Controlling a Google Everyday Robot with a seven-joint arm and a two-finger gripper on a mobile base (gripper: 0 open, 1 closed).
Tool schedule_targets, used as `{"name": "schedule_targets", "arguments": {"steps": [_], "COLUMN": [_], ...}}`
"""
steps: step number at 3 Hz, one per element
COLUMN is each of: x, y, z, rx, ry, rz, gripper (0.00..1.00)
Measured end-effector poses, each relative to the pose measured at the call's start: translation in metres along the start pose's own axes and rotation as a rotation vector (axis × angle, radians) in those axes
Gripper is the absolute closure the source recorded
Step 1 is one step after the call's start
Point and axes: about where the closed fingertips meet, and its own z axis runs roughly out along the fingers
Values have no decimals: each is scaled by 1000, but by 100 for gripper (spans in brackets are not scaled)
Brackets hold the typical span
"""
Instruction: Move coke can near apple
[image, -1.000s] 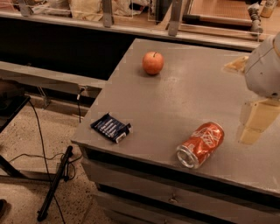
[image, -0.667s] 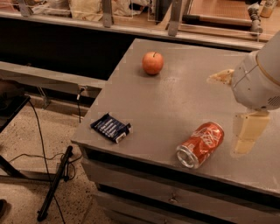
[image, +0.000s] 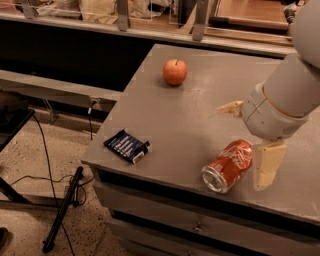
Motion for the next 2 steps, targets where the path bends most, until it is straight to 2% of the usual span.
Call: {"name": "schedule_targets", "arguments": {"steps": [1, 2], "x": [1, 7], "y": [2, 1], "z": [19, 31], "rx": [-22, -34], "ry": [14, 21], "rz": [-42, -37], "gripper": [0, 14]}}
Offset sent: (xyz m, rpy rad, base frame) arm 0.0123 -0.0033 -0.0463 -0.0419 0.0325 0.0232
